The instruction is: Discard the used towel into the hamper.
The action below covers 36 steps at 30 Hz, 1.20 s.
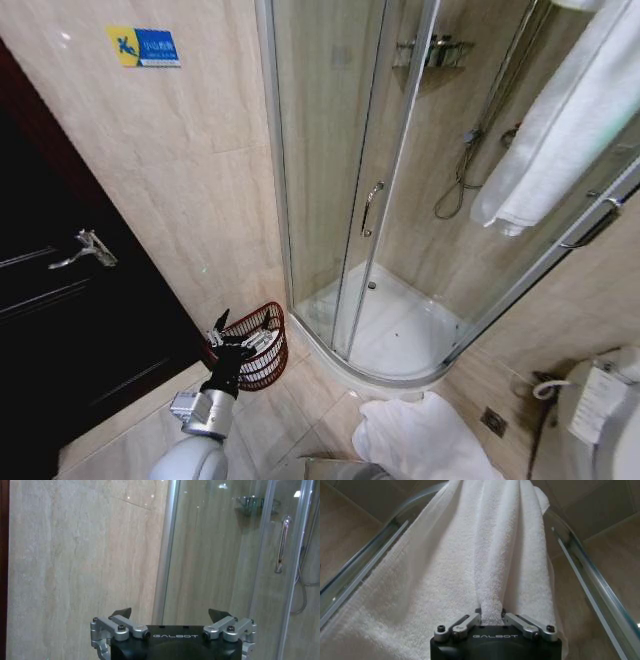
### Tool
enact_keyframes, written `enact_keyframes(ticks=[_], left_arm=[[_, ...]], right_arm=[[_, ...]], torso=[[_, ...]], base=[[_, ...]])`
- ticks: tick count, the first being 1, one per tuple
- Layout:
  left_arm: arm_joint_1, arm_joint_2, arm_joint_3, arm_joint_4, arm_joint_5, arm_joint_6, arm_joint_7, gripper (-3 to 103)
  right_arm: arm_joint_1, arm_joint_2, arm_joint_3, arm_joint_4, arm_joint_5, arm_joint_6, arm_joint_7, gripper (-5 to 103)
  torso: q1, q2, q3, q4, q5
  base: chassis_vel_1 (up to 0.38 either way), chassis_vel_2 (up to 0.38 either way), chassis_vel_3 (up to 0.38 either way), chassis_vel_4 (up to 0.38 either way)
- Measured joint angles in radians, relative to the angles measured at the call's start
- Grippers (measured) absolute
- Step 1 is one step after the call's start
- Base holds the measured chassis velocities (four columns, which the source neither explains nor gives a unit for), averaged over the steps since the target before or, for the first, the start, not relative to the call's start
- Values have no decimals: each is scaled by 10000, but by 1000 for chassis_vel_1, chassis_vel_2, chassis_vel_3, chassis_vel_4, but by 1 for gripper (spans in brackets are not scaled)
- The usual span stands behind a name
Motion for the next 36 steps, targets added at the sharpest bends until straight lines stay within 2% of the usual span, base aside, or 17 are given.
enact_keyframes(ticks=[2, 12, 21, 28, 31, 36], left_arm=[[0, 0, 0, 0, 0, 0, 0, 100], [0, -1, 0, 0, 0, 0, 0, 100], [0, 0, 0, 0, 0, 0, 0, 100], [0, -2, 1, 0, 0, 0, 0, 100], [0, -1, 0, 0, 0, 0, 0, 100], [0, 0, 0, 0, 0, 0, 0, 100]], right_arm=[[-55, 5, 36, 0, -2, 18, -22, 6], [-432, -14, 353, 136, -4, 238, -115, 6], [-1356, -411, 1009, 729, 7, 578, -500, 6], [-2984, -608, 2172, 1272, 20, 697, -593, 6], [-4050, -589, 2988, 1632, 23, 811, -597, 6], [-4889, -440, 3433, 1998, -55, 1005, -598, 6]], torso=[[0, 0, 0, 0, 0], [0, 0, 0, 0, 1], [0, 0, -1, -1, -1], [0, 1, -1, 0, -2], [0, 1, -1, 0, 0], [0, 1, -1, 0, 1]], base=[[0, 0, 0, 0], [0, 0, 0, 0], [0, 0, 0, 0], [0, 0, 0, 0], [0, 0, 0, 0], [0, 0, 0, 0]])
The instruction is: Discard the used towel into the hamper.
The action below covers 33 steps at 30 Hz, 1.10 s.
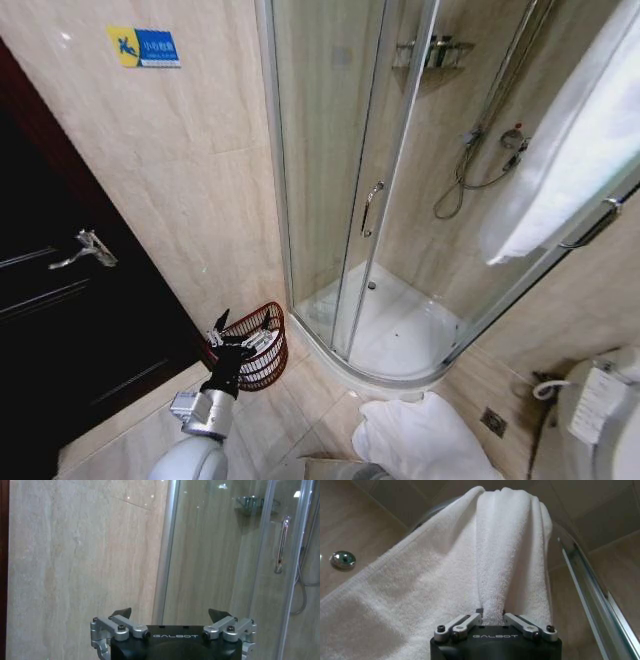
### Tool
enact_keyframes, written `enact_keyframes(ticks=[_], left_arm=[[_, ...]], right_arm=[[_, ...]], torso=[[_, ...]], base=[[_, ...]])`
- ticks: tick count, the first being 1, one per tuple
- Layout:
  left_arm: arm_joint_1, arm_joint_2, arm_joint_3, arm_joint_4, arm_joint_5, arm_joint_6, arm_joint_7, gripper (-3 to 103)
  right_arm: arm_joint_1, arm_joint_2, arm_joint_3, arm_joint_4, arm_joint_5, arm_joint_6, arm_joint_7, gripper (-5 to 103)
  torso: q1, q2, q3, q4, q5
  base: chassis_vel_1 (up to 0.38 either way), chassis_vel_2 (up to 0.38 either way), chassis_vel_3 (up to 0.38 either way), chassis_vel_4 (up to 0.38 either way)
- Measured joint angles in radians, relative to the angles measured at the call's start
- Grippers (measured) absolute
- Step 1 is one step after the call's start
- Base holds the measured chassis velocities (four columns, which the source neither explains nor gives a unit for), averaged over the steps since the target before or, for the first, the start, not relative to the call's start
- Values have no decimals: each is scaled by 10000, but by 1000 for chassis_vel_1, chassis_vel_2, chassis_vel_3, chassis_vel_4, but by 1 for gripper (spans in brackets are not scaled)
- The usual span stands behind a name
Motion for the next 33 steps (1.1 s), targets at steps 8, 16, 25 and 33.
enact_keyframes(ticks=[8, 16, 25, 33], left_arm=[[0, -1, 0, 0, 0, 0, 0, 100], [0, -1, 0, 0, 0, 0, 1, 100], [0, 1, 0, 0, 0, 0, 1, 100], [0, 0, 0, 0, 0, 0, 1, 100]], right_arm=[[-1686, 728, 440, 613, -850, 361, -170, 6], [-3139, 1428, 950, 1088, -1344, 626, -473, 6], [-4293, 2282, 1427, 1613, -1814, 925, -595, 6], [-5354, 3289, 1662, 2080, -2355, 1325, -711, 6]], torso=[[0, 0, 1, 1, 0], [1, -2, 1, 0, 2], [2, -2, 1, 1, -2], [1, -2, 1, 1, -1]], base=[[0, 0, 0, 0], [0, 0, 0, 0], [0, 0, 0, 0], [0, 0, 0, 0]])
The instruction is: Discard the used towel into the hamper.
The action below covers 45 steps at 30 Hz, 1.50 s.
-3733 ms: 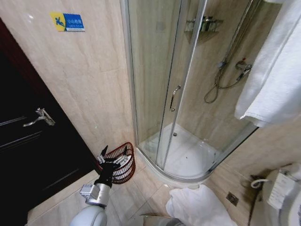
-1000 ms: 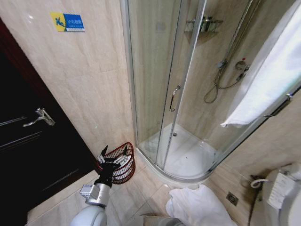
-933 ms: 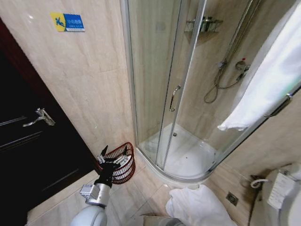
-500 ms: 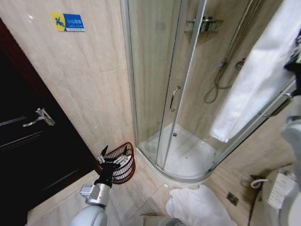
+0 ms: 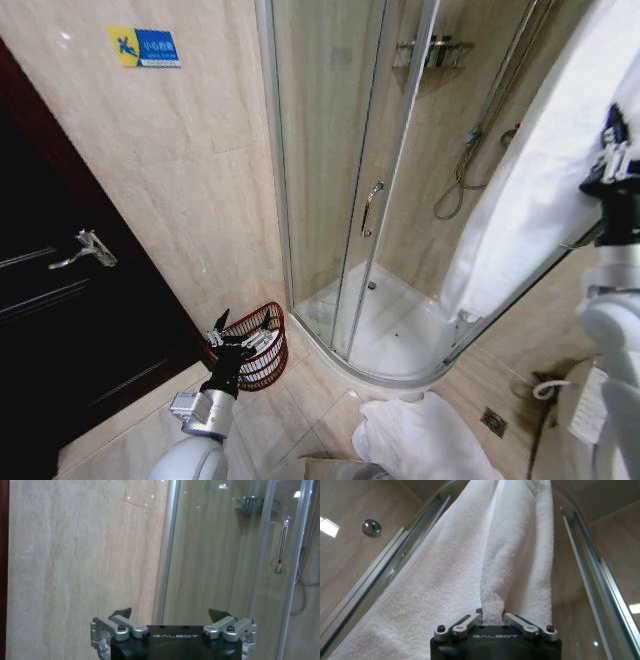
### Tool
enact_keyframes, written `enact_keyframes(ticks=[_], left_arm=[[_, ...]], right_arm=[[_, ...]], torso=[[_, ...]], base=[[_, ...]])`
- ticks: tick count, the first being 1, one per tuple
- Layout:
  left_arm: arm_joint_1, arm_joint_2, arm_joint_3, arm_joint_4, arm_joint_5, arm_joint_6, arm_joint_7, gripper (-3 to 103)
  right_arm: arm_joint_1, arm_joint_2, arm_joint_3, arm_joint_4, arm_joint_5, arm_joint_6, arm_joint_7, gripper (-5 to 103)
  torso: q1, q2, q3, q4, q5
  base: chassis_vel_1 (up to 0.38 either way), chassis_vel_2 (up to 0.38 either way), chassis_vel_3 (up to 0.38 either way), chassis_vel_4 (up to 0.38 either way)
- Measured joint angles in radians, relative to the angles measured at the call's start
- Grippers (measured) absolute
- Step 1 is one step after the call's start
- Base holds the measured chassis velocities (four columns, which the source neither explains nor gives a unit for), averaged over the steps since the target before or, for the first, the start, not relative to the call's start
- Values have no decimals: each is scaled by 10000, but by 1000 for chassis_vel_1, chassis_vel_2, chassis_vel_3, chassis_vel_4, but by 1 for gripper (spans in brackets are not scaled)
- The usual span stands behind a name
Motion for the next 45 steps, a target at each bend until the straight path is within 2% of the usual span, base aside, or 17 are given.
enact_keyframes(ticks=[13, 23, 33, 36, 45], left_arm=[[0, -1, 0, 0, 0, 0, 0, 100], [0, -1, 0, 0, 0, 0, 0, 100], [0, -1, 0, 0, 0, 0, 0, 100], [0, -1, 0, 0, 0, 0, 0, 100], [0, -1, 0, 0, 0, 0, 0, 100]], right_arm=[[-1256, 1789, -377, 572, -1066, 1058, -238, 6], [-1844, 2682, -774, 629, -1997, 1644, -409, 6], [-2176, 3270, -888, 599, -2462, 2011, -488, 6], [-2367, 3643, -955, 505, -2710, 2248, -546, 6], [-2635, 4160, -986, 292, -3098, 2774, -663, 6]], torso=[[0, 0, 0, 0, 1], [0, 0, 0, 0, 1], [0, 1, 0, 0, -1], [-1, 1, 0, 0, 1], [-1, 1, 0, 0, -1]], base=[[0, 0, 0, 0], [0, 0, 0, 0], [0, 0, 0, 0], [0, 0, 0, 0], [0, 0, 0, 0]])
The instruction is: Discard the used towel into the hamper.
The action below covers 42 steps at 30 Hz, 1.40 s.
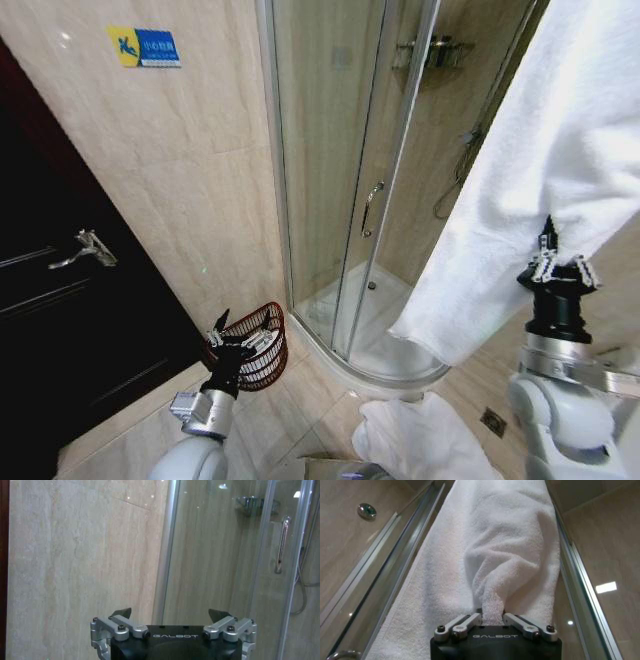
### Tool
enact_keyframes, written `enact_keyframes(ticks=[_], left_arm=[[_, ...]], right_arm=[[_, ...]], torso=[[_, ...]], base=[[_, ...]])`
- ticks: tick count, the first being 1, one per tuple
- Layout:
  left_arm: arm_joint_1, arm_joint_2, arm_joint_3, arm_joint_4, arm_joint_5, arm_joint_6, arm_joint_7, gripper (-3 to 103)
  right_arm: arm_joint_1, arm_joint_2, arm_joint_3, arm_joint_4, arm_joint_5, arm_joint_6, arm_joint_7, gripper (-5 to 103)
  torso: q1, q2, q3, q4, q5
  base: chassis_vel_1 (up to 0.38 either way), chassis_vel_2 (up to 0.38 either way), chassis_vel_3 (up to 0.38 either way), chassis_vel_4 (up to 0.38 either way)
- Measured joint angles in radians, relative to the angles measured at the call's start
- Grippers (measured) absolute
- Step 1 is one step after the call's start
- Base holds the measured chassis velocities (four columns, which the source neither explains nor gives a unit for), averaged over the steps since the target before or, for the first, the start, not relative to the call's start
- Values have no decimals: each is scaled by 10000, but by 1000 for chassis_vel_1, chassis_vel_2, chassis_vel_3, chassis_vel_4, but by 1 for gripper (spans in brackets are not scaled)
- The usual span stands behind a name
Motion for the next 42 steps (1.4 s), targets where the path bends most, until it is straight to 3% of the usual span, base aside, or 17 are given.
enact_keyframes(ticks=[15, 36, 42], left_arm=[[0, 1, 0, 0, 0, 0, -1, 100], [-1, 0, 0, 0, 0, 0, -1, 100], [-1, 1, 0, 0, 0, 0, -1, 100]], right_arm=[[-337, 587, -62, -477, -320, 770, -192, 6], [-445, 649, -11, -330, -446, 962, -184, 6], [-420, 564, 275, 107, -1240, 953, 269, 6]], torso=[[0, 0, 0, 0, 2], [0, 0, 0, 0, 4], [0, 1, 0, -1, -7]], base=[[0, 0, 0, 0], [0, 0, 0, 0], [0, 0, 0, 0]])
